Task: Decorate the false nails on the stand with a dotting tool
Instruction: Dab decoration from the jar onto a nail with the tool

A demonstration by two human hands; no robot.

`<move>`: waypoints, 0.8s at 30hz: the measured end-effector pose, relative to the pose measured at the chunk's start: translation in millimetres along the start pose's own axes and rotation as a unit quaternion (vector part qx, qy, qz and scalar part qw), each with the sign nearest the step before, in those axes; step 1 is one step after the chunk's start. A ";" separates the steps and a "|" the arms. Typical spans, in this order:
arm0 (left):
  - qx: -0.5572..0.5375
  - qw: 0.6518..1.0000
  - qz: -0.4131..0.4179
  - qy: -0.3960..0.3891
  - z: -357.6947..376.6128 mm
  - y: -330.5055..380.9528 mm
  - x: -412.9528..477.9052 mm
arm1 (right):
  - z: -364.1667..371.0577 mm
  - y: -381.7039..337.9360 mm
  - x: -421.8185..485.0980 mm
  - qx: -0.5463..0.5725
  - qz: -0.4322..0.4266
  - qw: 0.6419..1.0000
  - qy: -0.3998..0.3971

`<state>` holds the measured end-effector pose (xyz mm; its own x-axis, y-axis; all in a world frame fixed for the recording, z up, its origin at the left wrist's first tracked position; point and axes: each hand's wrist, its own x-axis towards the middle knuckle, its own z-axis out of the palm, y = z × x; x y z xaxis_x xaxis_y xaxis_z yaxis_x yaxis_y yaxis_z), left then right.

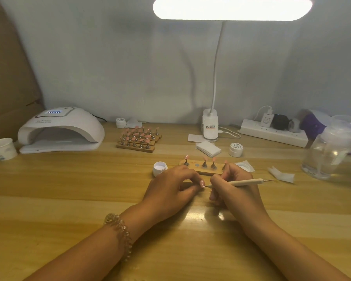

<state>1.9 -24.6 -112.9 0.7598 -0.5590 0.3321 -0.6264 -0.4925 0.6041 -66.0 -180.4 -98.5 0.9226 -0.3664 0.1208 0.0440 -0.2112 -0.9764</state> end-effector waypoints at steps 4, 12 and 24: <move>-0.003 1.000 0.001 -0.001 0.1 -0.2 0.1 | 0.1 0.2 0.6 -0.001 0.000 1.000 -0.001; 0.007 1.000 0.000 -0.005 -0.2 -0.3 0.2 | 0.1 -0.2 0.3 -0.003 -0.003 1.000 0.000; 0.006 1.000 0.000 -0.003 0.0 -0.4 0.0 | -0.1 -1.0 0.1 -0.007 -0.001 1.000 0.007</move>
<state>2.2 -24.4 -113.1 0.7586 -0.5628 0.3283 -0.6286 -0.4997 0.5959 -66.0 -180.4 -97.5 0.9172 -0.3785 0.1246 0.0396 -0.2244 -0.9737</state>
